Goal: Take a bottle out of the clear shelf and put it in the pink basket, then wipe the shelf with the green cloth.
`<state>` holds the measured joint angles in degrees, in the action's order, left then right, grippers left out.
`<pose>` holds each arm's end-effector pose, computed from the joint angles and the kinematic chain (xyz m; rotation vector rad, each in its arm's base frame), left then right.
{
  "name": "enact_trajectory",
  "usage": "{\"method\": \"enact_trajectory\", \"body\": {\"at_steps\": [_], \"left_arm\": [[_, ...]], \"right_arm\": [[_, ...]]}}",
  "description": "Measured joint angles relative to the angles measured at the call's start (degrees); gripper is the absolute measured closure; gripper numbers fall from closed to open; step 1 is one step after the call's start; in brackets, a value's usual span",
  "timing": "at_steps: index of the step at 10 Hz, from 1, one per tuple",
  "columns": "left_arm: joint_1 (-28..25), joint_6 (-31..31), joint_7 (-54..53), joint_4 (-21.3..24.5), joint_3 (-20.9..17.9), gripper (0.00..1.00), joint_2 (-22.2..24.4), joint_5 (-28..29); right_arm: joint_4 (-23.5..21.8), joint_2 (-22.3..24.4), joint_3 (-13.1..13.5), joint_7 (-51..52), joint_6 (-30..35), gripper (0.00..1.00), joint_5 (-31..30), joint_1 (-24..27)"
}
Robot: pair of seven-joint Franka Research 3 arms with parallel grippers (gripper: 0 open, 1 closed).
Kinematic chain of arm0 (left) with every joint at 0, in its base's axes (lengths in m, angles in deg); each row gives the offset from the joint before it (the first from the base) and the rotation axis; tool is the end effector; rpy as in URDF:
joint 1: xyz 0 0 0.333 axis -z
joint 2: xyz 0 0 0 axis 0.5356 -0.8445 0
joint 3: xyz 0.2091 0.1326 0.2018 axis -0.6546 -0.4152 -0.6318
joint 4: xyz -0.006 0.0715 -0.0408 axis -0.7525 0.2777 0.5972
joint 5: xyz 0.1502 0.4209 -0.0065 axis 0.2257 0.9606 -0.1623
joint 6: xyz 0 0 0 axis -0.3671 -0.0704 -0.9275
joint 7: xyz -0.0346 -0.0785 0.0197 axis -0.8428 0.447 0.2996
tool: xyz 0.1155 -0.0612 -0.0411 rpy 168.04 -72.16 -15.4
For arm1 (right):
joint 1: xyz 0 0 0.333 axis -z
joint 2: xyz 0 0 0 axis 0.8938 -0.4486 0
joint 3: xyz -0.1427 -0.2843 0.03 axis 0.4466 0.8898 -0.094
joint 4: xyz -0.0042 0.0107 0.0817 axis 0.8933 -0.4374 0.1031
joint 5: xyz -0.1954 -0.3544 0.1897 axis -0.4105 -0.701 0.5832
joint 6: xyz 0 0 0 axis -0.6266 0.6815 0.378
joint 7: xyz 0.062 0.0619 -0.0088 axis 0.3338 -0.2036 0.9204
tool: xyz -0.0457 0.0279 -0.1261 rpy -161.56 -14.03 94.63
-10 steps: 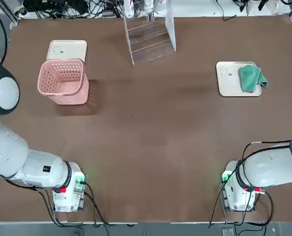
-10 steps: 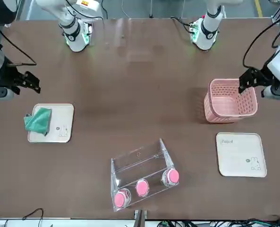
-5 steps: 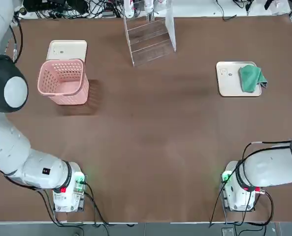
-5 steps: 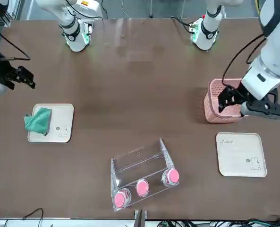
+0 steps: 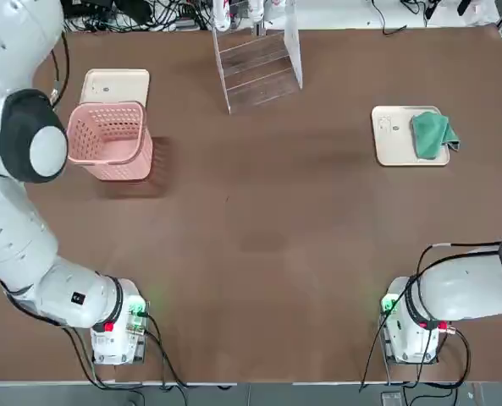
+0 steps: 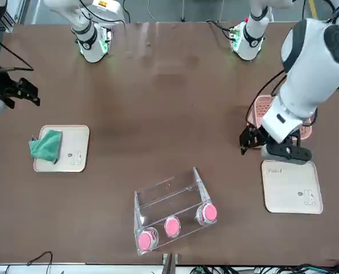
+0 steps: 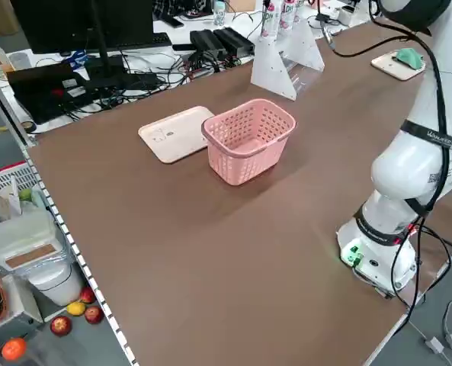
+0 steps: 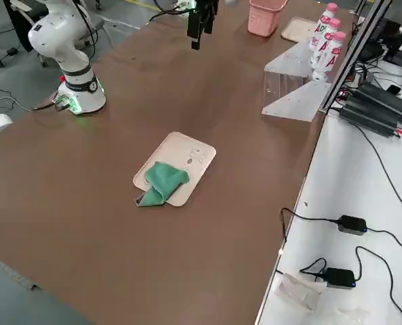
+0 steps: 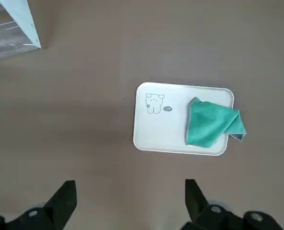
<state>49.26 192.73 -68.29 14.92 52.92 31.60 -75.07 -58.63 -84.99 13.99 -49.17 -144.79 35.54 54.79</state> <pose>0.7093 -0.2488 0.5224 2.9857 -0.1700 0.3814 0.6067 0.0069 0.5987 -3.1297 -0.1219 0.0497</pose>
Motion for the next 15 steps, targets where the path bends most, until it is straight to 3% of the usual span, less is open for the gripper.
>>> {"method": "enact_trajectory", "body": {"at_steps": [3,6,9,13,15], "left_arm": [[2.12,9.27,1.82,0.02,0.09,0.0,-6.13,0.0],[2.0,14.2,1.25,-0.45,0.01,0.0,-6.72,0.0],[1.81,17.85,0.58,-0.81,-0.01,0.0,-6.41,0.0],[2.51,23.52,-0.84,-0.81,0.15,0.0,-6.41,0.03],[4.27,25.22,-1.76,-0.78,0.25,0.0,-6.46,2.2]], "right_arm": [[-0.31,-0.03,-1.38,6.64,-1.82,0.0,0.0,3.16],[-4.07,-0.94,-10.66,21.21,-7.66,0.0,1.66,16.21],[-10.25,-1.83,-11.66,29.79,-13.6,0.0,3.84,19.13],[-12.87,-2.08,-11.74,38.89,-14.08,0.0,6.47,23.58],[-14.56,-5.85,-11.88,54.02,-14.7,0.0,10.75,28.5]]}}
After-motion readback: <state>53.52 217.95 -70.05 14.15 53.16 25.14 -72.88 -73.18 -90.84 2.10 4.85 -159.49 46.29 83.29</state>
